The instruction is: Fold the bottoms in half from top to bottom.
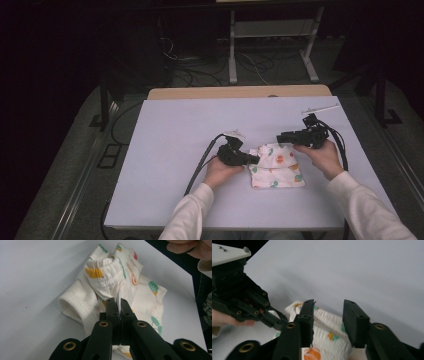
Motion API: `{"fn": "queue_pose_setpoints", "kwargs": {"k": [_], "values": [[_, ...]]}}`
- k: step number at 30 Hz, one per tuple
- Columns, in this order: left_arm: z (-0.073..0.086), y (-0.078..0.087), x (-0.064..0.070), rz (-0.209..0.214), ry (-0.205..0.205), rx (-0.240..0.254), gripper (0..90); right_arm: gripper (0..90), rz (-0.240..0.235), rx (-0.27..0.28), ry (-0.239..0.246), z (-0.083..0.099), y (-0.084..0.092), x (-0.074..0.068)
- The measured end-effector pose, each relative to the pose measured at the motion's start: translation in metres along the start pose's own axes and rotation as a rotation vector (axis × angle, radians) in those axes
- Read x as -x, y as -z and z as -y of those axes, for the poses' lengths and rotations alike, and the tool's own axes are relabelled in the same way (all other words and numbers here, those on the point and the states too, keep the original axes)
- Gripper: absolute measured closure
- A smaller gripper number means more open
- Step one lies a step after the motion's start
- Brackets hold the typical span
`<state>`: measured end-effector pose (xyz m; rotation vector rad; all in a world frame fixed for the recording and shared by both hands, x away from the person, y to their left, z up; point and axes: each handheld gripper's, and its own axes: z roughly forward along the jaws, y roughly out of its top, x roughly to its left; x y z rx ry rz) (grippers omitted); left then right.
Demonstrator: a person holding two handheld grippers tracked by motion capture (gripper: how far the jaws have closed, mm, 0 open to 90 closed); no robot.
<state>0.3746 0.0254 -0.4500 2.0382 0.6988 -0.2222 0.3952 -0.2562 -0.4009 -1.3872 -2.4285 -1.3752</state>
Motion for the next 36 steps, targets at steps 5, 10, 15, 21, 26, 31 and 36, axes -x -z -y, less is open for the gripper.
{"fn": "queue_pose_setpoints", "kwargs": {"k": [5, 10, 15, 21, 26, 31, 36], "values": [[0.0, 0.0, 0.0, 0.002, 0.001, 0.002, 88.6, 81.7, 0.001, -0.023, 0.028, -0.013, -0.008, -0.005], [0.0, -0.001, 0.0, 0.003, 0.0, 0.004, 88.7, 88.6, 0.029, -0.078, 0.038, -0.025, -0.02, -0.01], [0.0, -0.001, 0.0, 0.004, 0.0, 0.003, 88.7, 88.7, 0.033, -0.138, 0.015, -0.031, -0.038, -0.007], [0.0, -0.002, 0.0, 0.003, 0.001, 0.004, 88.6, 88.6, 0.025, -0.218, -0.033, -0.029, -0.059, -0.001], [0.001, -0.002, 0.0, 0.006, 0.002, 0.006, 88.6, 88.6, 0.019, -0.246, -0.058, -0.029, -0.066, 0.005], [0.001, -0.003, 0.0, 0.01, 0.002, 0.007, 88.6, 88.6, 0.009, -0.277, -0.068, -0.027, -0.068, 0.009], [0.001, -0.005, 0.0, 0.009, 0.003, 0.005, 88.5, 88.6, -0.009, -0.302, -0.074, -0.023, -0.069, 0.009]]}}
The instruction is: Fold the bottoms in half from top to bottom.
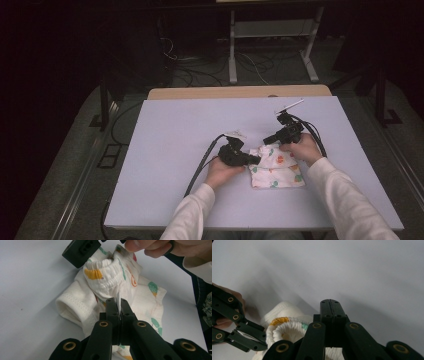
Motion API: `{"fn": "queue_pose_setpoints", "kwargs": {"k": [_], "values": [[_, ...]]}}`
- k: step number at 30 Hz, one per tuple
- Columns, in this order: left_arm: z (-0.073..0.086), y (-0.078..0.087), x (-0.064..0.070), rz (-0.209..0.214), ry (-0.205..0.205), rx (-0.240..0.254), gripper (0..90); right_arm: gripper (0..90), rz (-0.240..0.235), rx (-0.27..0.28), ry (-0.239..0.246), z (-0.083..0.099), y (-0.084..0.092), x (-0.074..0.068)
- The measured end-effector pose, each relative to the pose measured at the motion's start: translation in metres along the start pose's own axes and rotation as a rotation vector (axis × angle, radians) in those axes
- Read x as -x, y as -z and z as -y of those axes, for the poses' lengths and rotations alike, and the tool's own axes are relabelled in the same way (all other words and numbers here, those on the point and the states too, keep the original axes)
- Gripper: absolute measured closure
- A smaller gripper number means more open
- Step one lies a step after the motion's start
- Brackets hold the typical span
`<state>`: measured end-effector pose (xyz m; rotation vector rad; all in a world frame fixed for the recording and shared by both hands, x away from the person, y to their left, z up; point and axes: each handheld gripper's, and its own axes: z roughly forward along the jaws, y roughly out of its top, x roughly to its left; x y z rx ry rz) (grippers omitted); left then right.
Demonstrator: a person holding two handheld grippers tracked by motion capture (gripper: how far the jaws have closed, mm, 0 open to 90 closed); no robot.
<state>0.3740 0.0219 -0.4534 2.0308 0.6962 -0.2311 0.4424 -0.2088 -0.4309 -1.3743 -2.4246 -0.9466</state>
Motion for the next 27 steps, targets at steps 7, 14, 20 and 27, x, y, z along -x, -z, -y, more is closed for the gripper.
{"fn": "queue_pose_setpoints", "kwargs": {"k": [7, 14, 20, 27], "values": [[0.0, 0.001, 0.0, 0.0, -0.009, -0.01, 87.9, 88.6, -0.015, -0.021, -0.001, 0.0, 0.003, -0.002], [-0.001, 0.006, 0.003, -0.002, -0.028, 0.015, 76.1, 88.7, -0.026, -0.026, 0.001, 0.005, 0.016, -0.01], [-0.005, 0.014, 0.006, 0.008, -0.031, 0.066, 62.1, 88.6, -0.05, -0.026, 0.03, 0.014, 0.024, -0.021], [-0.007, 0.019, 0.007, 0.029, -0.028, 0.103, 48.9, 88.7, -0.067, -0.024, 0.058, 0.029, 0.033, -0.032]]}}
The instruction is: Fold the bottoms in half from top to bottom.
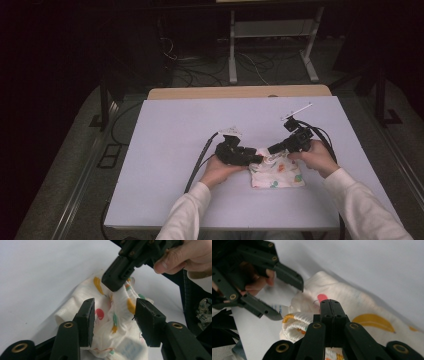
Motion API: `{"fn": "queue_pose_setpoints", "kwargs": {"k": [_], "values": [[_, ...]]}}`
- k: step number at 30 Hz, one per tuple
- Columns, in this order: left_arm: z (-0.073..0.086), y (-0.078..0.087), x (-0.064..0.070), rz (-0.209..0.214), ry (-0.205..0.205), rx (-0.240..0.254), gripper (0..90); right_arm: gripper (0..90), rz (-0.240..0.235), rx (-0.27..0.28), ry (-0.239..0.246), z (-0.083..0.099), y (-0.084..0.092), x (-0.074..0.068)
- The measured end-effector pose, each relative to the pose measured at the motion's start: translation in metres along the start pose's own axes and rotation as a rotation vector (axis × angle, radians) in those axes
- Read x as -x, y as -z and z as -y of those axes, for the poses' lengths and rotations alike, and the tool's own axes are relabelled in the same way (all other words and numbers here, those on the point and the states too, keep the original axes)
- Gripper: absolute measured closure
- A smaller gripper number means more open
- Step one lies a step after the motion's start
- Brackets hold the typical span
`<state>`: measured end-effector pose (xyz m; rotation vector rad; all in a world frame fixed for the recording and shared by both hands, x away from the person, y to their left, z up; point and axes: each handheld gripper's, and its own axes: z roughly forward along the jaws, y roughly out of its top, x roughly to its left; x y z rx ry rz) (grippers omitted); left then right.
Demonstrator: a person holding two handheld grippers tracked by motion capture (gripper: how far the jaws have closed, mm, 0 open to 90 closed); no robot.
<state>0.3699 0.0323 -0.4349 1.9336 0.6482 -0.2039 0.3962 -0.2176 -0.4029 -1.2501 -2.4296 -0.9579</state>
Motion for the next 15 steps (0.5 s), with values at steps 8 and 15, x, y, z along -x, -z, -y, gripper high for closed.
{"fn": "queue_pose_setpoints", "kwargs": {"k": [8, 15], "values": [[-0.003, 0.003, -0.002, -0.053, 0.035, 0.044, 37.8, 88.6, 0.02, 0.032, 0.054, 0.02, 0.007, -0.017], [-0.003, 0.006, -0.007, -0.13, 0.068, 0.039, 28.3, 88.6, 0.027, 0.029, 0.072, 0.042, 0.002, -0.025]]}}
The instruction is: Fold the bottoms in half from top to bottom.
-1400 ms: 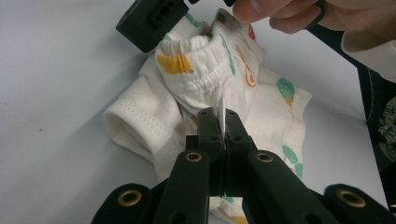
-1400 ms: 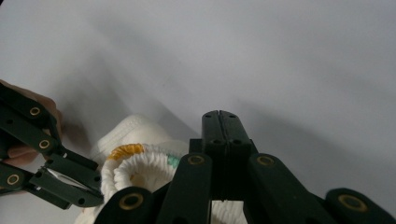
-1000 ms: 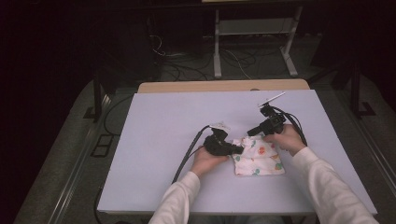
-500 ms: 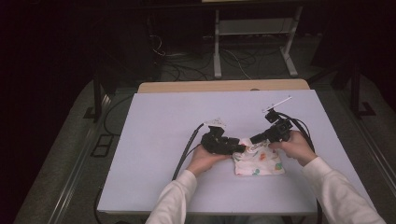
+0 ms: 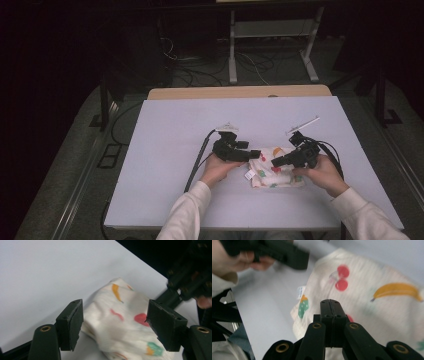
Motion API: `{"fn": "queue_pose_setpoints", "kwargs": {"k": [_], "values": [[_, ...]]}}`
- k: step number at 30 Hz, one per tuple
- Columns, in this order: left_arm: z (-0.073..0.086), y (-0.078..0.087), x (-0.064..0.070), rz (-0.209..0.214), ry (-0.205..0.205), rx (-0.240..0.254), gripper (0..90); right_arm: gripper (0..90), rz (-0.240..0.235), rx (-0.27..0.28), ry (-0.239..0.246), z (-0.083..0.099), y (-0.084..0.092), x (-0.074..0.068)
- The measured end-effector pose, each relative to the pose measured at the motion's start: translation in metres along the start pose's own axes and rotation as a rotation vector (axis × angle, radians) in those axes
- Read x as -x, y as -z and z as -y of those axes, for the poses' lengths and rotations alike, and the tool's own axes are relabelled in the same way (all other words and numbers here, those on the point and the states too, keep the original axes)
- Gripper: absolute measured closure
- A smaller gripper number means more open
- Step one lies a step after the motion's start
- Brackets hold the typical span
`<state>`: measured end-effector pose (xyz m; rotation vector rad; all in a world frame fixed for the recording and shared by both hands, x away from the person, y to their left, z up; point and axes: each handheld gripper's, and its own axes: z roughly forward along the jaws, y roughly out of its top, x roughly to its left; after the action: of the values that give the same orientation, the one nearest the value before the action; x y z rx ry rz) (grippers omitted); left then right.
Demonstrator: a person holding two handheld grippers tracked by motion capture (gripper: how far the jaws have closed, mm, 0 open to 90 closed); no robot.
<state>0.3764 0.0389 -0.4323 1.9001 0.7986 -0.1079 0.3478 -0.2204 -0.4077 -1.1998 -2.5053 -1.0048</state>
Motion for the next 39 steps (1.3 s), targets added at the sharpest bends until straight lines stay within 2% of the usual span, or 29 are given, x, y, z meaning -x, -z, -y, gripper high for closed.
{"fn": "queue_pose_setpoints", "kwargs": {"k": [9, 14, 18, 20, 21, 23, 26, 28, 32, 36, 39], "values": [[-0.001, 0.003, -0.003, -0.024, 0.012, 0.013, 18.8, 88.6, -0.024, -0.017, -0.006, 0.025, -0.011, -0.005], [0.001, -0.002, -0.003, -0.027, 0.016, -0.007, 15.0, 88.6, -0.017, -0.008, -0.01, 0.036, -0.016, -0.004], [0.0, -0.008, -0.004, -0.045, 0.012, -0.046, 9.1, 87.0, -0.022, -0.006, -0.014, 0.04, -0.016, -0.003], [0.0, -0.01, -0.004, -0.062, 0.01, -0.058, 6.5, 74.8, -0.027, 0.018, -0.02, 0.041, -0.013, -0.003], [-0.001, -0.011, -0.004, -0.068, 0.007, -0.06, 5.3, 66.5, -0.03, 0.036, -0.007, 0.041, -0.011, -0.002], [-0.001, -0.013, -0.005, -0.075, 0.011, -0.072, 2.5, 52.6, -0.055, 0.07, 0.0, 0.043, -0.006, -0.001], [-0.001, -0.016, -0.006, -0.07, 0.02, -0.084, 0.0, 40.3, -0.046, 0.106, 0.015, 0.044, 0.0, 0.003], [-0.001, -0.018, -0.007, -0.066, 0.022, -0.086, 0.0, 35.2, -0.047, 0.12, 0.022, 0.045, 0.004, 0.007], [-0.002, -0.018, -0.008, -0.06, 0.024, -0.081, 0.0, 19.1, -0.044, 0.147, 0.037, 0.044, 0.01, 0.013], [-0.004, -0.016, -0.01, -0.064, 0.026, -0.07, 0.0, 13.1, -0.025, 0.163, 0.035, 0.042, 0.015, 0.017], [-0.004, -0.014, -0.012, -0.065, 0.021, -0.06, 0.0, 7.0, -0.03, 0.183, 0.037, 0.041, 0.018, 0.021]]}}
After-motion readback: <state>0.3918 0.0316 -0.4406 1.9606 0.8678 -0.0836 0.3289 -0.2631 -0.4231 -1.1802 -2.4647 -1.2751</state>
